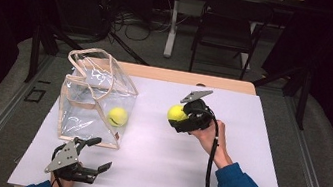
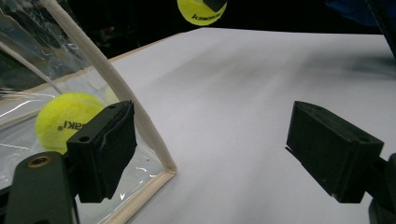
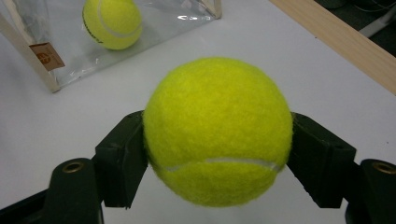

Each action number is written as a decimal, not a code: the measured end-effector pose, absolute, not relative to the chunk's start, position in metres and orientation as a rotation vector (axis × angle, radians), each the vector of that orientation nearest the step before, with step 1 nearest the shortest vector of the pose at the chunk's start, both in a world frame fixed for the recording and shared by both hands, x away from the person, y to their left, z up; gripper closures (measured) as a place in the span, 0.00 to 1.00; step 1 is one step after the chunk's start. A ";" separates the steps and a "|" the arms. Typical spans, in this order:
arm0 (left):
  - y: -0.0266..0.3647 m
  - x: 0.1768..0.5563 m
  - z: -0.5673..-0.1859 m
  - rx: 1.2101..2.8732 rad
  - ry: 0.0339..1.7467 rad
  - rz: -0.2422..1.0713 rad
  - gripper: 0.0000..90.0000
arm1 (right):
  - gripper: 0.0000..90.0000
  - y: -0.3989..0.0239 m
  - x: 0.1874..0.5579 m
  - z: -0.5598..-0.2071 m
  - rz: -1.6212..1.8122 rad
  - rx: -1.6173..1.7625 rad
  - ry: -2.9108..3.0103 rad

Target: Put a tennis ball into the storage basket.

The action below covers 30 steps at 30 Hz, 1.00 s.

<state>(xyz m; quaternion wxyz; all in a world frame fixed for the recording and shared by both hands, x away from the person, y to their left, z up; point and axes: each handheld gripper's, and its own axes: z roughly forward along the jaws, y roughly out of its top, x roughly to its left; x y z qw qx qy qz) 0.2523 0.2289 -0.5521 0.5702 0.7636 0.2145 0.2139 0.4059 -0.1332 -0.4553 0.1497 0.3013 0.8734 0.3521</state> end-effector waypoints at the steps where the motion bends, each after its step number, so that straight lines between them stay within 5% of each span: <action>1: 0.229 0.252 -0.552 1.792 0.503 0.502 0.18 | 0.29 -0.133 0.406 -0.454 1.016 0.867 2.508; 30: 0.229 0.253 -0.552 1.793 0.501 0.501 0.18 | 0.29 -0.130 0.409 -0.421 1.080 0.820 2.442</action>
